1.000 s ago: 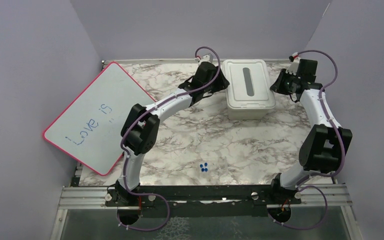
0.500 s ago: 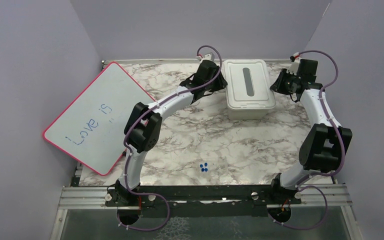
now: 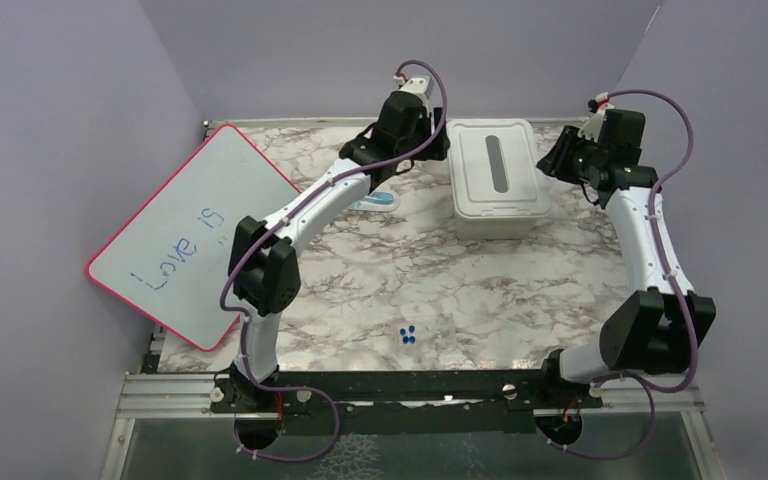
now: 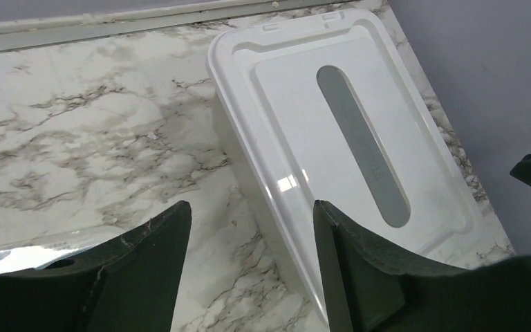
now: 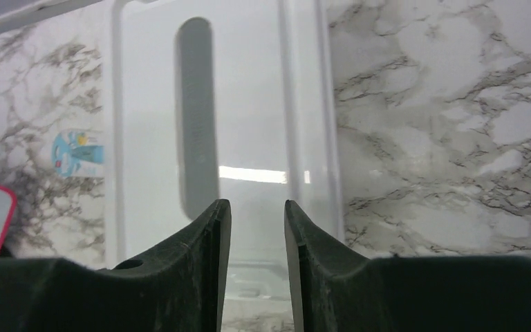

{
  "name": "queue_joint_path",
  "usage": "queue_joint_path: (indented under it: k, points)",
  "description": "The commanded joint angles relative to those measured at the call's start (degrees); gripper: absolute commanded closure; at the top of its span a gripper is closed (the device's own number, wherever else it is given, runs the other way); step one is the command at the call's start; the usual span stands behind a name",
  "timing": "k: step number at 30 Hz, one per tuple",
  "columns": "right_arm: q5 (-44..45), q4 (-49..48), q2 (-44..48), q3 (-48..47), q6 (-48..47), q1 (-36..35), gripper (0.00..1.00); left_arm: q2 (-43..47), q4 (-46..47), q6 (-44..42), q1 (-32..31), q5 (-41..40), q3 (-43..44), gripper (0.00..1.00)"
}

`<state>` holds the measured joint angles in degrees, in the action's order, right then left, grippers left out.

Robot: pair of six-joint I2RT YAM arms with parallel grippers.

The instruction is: Organize the chemistry lab equipment

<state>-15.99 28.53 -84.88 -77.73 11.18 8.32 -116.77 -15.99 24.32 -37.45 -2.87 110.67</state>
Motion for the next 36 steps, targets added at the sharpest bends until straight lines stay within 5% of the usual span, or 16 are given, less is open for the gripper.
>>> queue_joint_path:
  k: [1, 7, 16, 23, 36]
  points:
    - [2.93, 3.85, 7.54, 1.44, 3.18, -6.60, 0.58, 11.51, -3.65, -6.93, 0.36, -3.04, -5.78, 0.30]
    - [7.12, 5.36, 18.67, 8.78, 7.33, -14.26, 0.44, 25.22, -8.24, -11.02, 0.36, -8.34, -19.34, 0.02]
    - [11.49, 13.97, 33.53, 13.78, 10.52, -14.92, 0.01, 50.33, -11.76, -11.45, 0.41, -14.95, -40.60, 0.01]
    - [18.43, 21.64, 44.28, 12.59, 13.20, -14.91, 0.00, 69.78, -17.41, -10.71, 0.42, -19.08, -49.11, 0.01]
    - [24.26, 27.12, 54.27, 4.64, 9.56, -14.91, 0.00, 83.14, -27.66, -10.45, 0.45, -23.72, -44.37, 0.01]
